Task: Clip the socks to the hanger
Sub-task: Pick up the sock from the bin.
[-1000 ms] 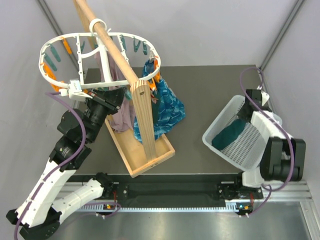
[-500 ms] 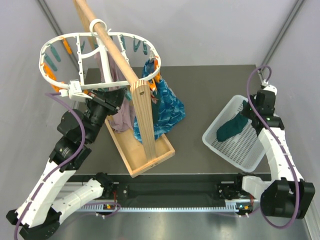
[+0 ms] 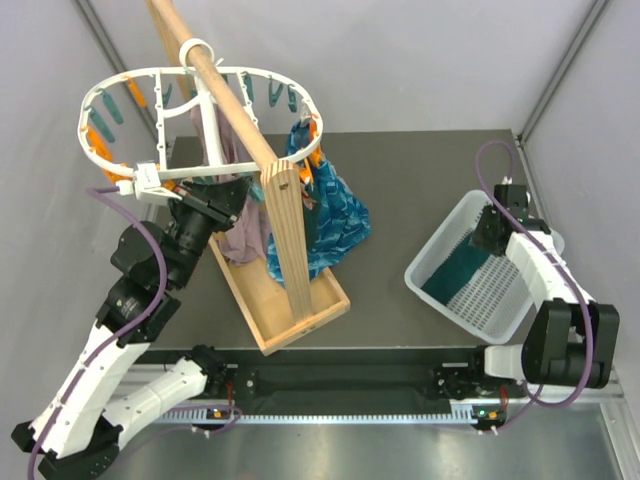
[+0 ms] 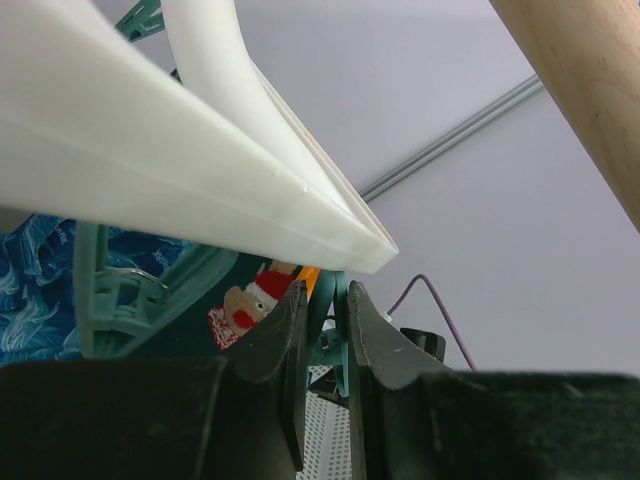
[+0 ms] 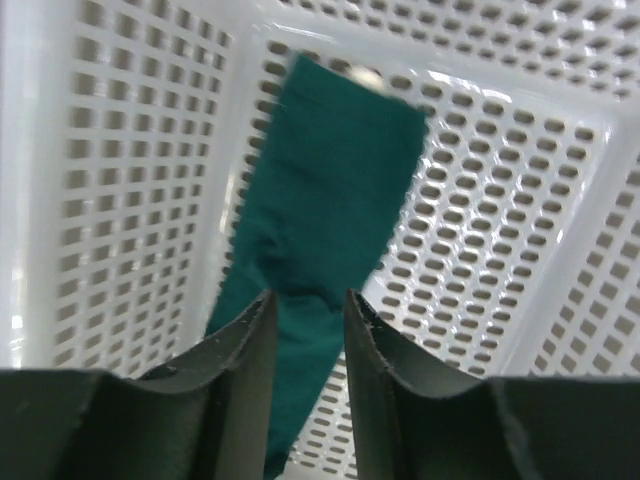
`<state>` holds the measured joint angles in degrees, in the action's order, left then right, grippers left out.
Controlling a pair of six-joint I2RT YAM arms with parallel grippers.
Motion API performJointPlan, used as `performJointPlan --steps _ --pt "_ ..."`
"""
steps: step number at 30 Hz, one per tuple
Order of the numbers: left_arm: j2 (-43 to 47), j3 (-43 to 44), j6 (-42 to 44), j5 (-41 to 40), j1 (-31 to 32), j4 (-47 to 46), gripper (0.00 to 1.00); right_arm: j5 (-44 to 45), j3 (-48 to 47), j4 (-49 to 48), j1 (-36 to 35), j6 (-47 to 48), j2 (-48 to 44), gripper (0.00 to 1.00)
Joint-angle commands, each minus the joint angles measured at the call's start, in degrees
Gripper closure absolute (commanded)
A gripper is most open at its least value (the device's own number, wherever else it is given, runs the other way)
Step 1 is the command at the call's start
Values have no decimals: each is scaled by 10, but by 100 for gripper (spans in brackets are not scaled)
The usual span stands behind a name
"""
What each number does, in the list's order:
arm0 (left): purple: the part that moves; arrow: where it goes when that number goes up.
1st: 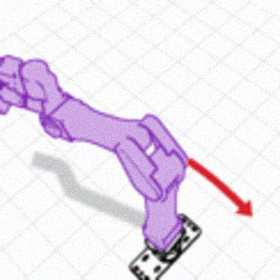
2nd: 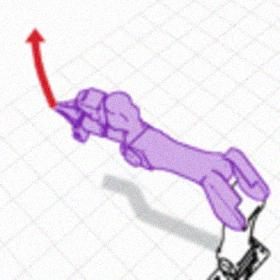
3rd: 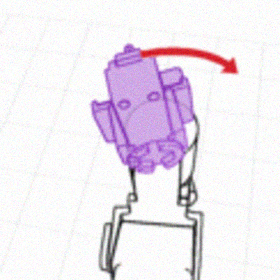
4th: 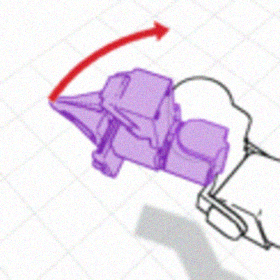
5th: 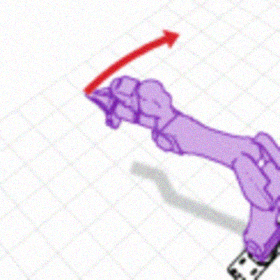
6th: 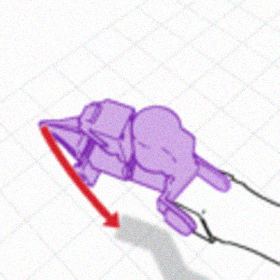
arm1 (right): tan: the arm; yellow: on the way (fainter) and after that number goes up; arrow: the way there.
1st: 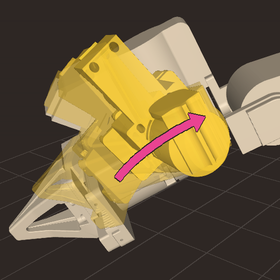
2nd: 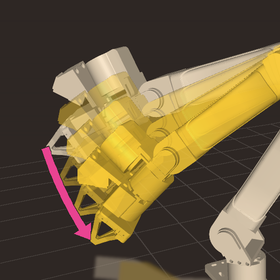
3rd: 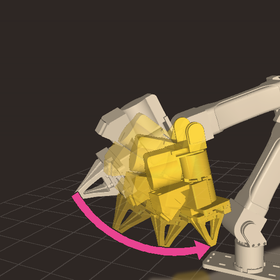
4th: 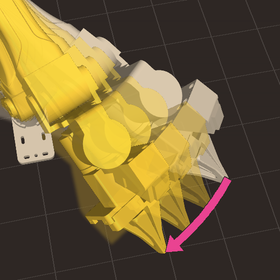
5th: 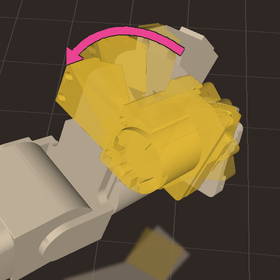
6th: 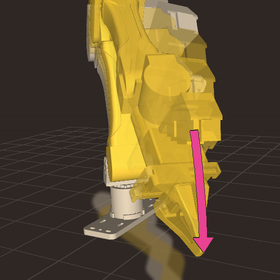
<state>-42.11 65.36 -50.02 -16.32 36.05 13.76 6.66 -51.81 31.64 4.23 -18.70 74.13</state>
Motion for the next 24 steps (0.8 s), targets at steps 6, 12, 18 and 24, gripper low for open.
performJointPlan --steps 6,12,18,24 --pt "0 -5 -13 14 2 5 100 100 -52 27 0 -39 51 64" --pt "-5 -4 -14 25 2 5 100 88 -71 -11 1 -51 111 65" --pt "-2 -9 -13 25 2 6 100 92 -104 -25 2 -60 155 64" --pt "-1 -6 -11 18 2 8 100 95 -121 -25 6 -58 217 61"
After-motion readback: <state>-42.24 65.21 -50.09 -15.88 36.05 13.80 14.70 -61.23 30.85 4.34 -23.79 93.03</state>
